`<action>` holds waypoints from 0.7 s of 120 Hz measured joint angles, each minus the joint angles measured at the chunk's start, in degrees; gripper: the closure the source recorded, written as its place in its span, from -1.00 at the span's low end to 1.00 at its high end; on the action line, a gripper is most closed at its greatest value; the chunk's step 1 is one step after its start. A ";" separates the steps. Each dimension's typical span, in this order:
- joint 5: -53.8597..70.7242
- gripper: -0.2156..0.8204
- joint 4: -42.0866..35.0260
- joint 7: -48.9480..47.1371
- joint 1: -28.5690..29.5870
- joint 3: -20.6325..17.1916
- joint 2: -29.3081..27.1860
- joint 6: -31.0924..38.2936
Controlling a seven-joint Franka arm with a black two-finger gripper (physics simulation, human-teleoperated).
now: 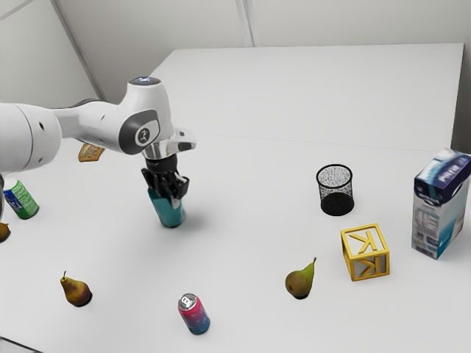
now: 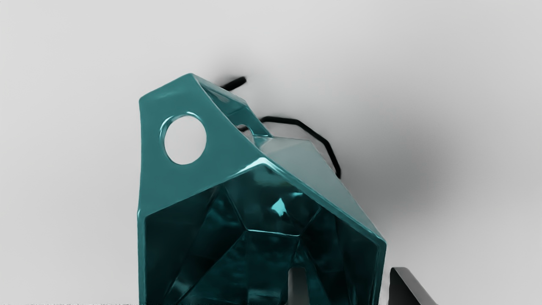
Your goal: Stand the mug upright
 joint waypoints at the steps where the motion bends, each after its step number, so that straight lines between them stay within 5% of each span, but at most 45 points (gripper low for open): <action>1: -0.01 0.34 0.01 -0.10 -0.01 0.00 -0.01 -0.01; 52: -0.48 -0.36 2.12 -3.35 -0.43 -1.30 -4.40 -1.78; 84: -2.60 -0.52 18.76 -4.64 -0.35 -5.02 -6.80 -12.81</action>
